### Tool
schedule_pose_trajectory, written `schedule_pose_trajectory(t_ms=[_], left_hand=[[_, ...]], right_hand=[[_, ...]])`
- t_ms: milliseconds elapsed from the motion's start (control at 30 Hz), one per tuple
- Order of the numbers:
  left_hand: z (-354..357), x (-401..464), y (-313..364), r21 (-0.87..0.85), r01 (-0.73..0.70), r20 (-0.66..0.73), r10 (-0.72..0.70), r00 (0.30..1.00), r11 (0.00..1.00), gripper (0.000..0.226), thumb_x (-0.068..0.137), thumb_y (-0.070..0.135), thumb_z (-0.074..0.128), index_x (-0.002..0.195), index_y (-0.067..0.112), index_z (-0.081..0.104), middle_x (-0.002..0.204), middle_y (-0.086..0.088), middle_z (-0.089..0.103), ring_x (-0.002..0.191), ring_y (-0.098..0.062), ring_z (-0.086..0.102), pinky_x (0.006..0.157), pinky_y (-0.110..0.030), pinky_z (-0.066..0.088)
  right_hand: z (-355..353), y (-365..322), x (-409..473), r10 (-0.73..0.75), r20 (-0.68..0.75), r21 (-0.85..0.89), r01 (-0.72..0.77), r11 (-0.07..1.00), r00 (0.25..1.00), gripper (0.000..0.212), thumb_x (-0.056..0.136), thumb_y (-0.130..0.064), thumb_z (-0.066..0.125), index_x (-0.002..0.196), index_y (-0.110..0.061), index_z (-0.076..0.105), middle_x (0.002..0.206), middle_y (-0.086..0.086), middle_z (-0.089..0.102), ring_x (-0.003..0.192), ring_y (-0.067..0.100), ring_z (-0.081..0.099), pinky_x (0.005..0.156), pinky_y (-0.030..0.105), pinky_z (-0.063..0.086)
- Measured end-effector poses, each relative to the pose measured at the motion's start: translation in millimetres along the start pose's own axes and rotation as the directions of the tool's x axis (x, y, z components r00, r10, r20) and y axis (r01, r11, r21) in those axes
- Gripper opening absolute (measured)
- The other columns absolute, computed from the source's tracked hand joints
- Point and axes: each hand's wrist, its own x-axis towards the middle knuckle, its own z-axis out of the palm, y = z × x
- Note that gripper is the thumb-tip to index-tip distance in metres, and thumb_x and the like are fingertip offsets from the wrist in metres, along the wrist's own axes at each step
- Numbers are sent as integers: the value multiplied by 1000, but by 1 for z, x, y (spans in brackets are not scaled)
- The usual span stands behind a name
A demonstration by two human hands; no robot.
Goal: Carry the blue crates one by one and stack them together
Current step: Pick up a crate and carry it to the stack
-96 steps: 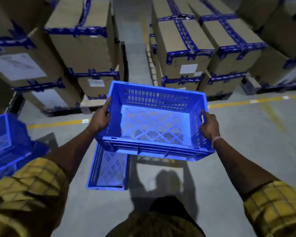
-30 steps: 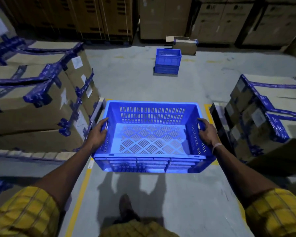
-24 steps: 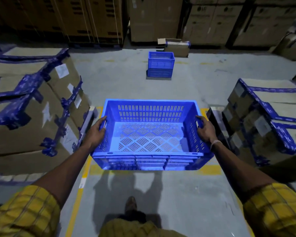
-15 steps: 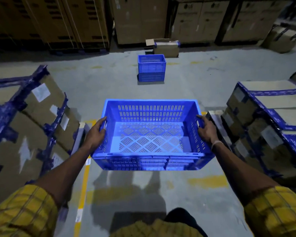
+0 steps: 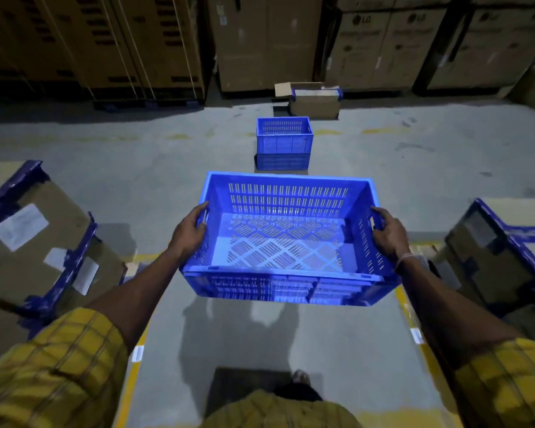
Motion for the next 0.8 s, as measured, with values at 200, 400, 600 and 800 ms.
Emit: schedule_pose_trajectory(t_ms=[200, 400, 600, 800], left_hand=[[21, 130, 26, -9, 20, -53, -21, 998, 1000, 58, 94, 14, 52, 147, 36, 44, 147, 1, 54, 126, -25, 57, 100, -38, 45], [45, 256, 29, -16, 29, -53, -30, 998, 999, 57, 95, 13, 52, 147, 35, 45, 147, 0, 54, 127, -26, 57, 101, -40, 46], [72, 414, 15, -48, 48, -66, -52, 996, 998, 57, 95, 13, 53, 148, 33, 45, 147, -2, 55, 126, -27, 57, 101, -40, 46], [82, 590, 22, -12, 35, -6, -35, 999, 999, 57, 95, 8, 56, 149, 24, 46, 147, -8, 54, 128, -29, 57, 102, -38, 44]], right_hand=[[-2, -29, 151, -11, 45, -33, 12, 999, 999, 59, 84, -1, 55, 139, -22, 55, 96, 27, 63, 79, 37, 59, 69, 28, 35], [19, -54, 287, -7, 85, -74, 14, 997, 996, 65, 81, 0, 56, 142, -24, 51, 104, 28, 61, 92, 42, 62, 73, 27, 36], [61, -87, 428, 2, 83, -82, 5, 997, 997, 70, 77, -1, 60, 143, -24, 50, 105, 25, 62, 92, 41, 63, 72, 28, 39], [96, -133, 577, 29, 92, -72, -22, 997, 995, 81, 64, -17, 53, 144, -23, 48, 103, 28, 61, 93, 43, 61, 76, 30, 40]])
